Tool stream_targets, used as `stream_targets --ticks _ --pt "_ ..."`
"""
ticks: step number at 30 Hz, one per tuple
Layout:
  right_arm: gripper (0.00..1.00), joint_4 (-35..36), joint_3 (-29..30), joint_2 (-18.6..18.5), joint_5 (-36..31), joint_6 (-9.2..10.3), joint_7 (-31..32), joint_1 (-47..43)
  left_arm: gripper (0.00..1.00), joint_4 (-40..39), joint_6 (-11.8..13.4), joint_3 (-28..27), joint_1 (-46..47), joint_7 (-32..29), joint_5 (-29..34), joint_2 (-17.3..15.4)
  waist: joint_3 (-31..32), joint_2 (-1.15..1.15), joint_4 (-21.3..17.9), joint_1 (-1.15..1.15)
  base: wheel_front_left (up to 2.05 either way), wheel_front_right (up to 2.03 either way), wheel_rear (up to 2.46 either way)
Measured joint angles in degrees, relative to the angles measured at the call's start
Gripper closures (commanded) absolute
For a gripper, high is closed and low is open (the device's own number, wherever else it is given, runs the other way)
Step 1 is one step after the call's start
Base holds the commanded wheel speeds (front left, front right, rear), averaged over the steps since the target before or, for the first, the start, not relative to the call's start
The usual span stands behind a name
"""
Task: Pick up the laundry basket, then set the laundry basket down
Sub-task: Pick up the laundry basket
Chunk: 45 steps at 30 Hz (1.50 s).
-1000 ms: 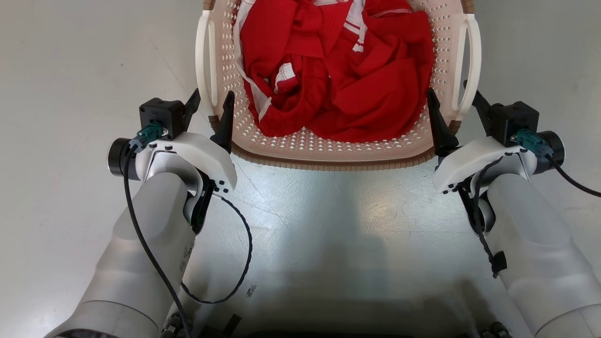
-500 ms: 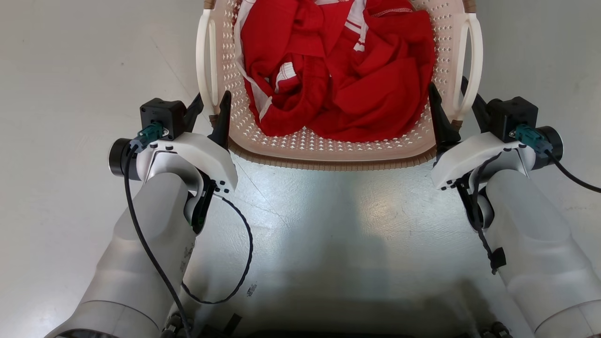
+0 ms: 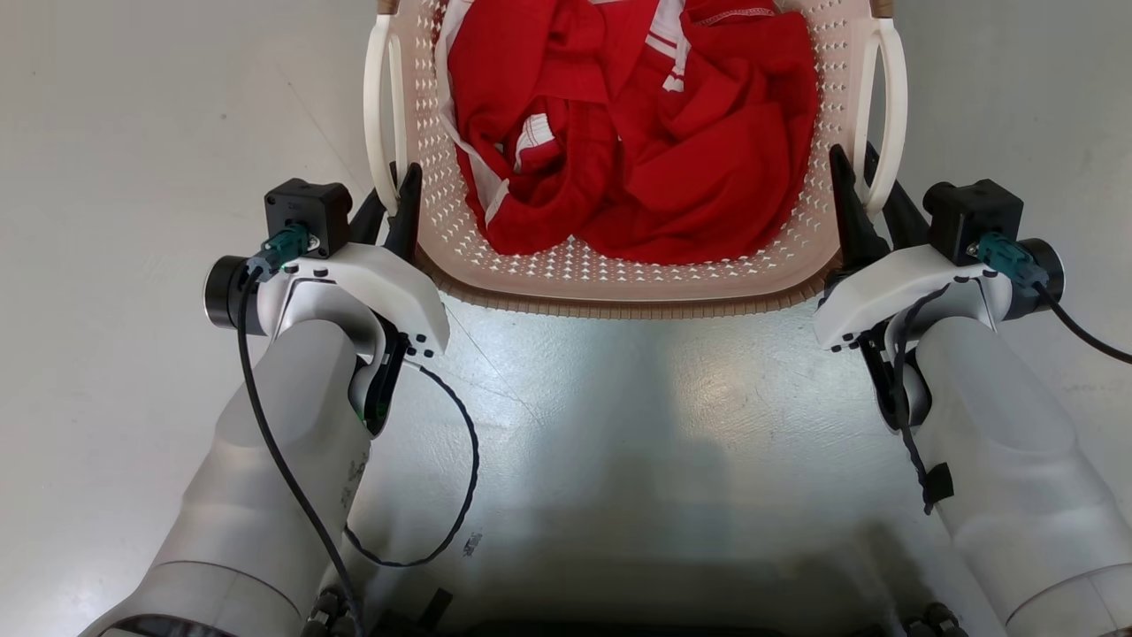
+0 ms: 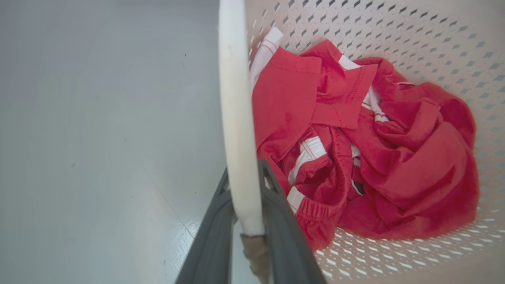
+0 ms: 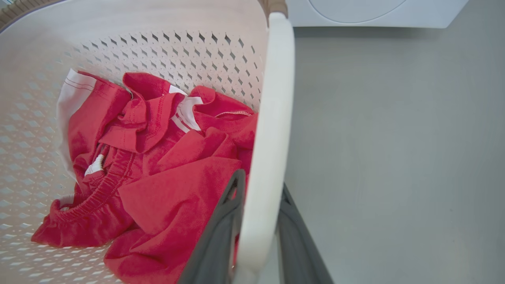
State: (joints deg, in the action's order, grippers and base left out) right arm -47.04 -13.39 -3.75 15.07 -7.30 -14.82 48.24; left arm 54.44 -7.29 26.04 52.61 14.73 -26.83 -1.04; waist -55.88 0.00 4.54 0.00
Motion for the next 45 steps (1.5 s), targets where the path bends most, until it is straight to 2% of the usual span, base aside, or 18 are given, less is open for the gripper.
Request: stream_targets --ticks 9,16,21,32,45 --pt "0.84 -0.84 0.03 0.02 0.10 0.03 0.05 -0.04 1.00 0.53 0.00 0.45 0.02 -0.07 -0.77 0.24 0.97 0.00 0.13 0.00 0.00 0.00 0.00" --pt "0.89 -1.85 -0.01 0.16 0.09 0.03 0.10 -0.25 1.00 1.18 0.00 1.10 -0.16 -0.07 -2.41 0.44 3.28 0.00 0.40 0.00 0.00 0.00 0.00" --pt "1.00 -3.10 -0.48 0.24 -0.03 0.03 0.11 -0.64 1.00 1.74 0.00 2.49 -1.65 -0.07 -3.48 0.45 5.39 0.00 0.49 0.00 0.00 0.00 0.00" --pt "1.00 -8.58 -3.13 0.76 0.43 0.03 0.11 -2.82 1.00 4.85 0.01 7.82 -5.06 -0.07 -7.08 0.57 11.13 0.00 0.55 0.00 0.00 0.00 0.00" --pt "1.00 -15.64 -8.03 1.48 6.78 0.00 0.70 -4.26 1.00 9.07 0.00 12.81 -8.19 -0.87 -11.05 1.35 19.09 0.00 0.27 0.00 0.00 0.00 0.00"
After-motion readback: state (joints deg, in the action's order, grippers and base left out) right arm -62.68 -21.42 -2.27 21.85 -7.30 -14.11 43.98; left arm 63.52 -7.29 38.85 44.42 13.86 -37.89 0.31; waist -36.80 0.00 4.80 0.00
